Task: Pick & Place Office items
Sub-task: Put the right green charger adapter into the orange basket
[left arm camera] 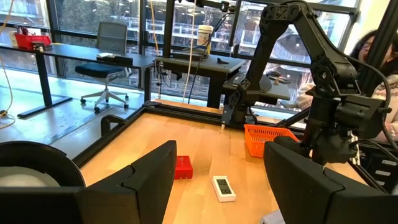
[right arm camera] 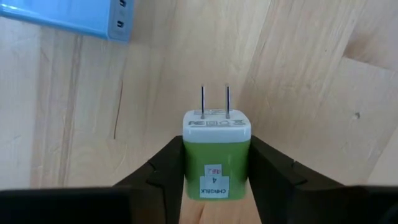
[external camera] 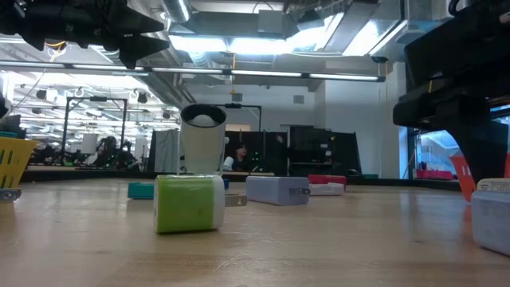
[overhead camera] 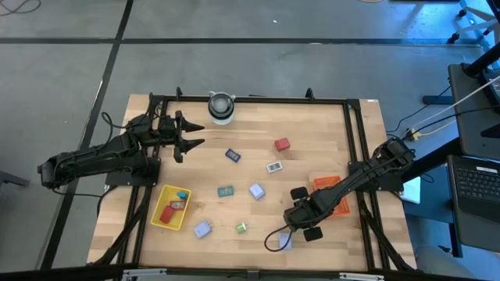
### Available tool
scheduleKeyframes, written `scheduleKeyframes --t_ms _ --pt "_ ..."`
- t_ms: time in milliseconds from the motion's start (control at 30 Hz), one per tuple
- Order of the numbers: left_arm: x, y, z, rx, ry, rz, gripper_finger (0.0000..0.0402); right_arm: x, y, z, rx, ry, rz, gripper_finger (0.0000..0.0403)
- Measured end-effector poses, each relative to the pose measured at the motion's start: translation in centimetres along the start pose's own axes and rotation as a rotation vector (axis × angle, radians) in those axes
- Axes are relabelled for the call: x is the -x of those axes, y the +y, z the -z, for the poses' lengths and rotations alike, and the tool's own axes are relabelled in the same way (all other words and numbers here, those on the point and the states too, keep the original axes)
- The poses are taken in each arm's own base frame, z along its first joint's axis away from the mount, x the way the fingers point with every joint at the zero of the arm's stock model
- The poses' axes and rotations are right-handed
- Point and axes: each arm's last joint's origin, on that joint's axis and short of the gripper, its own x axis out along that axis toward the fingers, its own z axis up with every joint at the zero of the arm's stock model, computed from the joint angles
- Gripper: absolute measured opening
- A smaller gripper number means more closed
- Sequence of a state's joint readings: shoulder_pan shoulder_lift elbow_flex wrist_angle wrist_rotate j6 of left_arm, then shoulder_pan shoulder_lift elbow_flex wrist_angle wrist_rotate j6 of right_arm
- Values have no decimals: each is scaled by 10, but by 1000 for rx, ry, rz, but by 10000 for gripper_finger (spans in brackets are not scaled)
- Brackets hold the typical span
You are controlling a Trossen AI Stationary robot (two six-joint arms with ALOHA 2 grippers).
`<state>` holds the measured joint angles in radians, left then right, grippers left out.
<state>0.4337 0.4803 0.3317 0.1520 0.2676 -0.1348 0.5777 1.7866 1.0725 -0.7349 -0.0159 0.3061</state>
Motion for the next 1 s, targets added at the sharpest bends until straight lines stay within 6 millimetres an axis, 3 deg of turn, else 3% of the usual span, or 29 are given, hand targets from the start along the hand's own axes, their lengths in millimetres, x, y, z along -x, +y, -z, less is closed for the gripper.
scheduleKeyframes --t_ms 567,1000 --pt "0 0 0 -6 0 0 237 3 -17 0 -38 65 -5 142" --pt "0 0 -1 15 -8 11 237 32 -43 -28 -45 0 20 142"
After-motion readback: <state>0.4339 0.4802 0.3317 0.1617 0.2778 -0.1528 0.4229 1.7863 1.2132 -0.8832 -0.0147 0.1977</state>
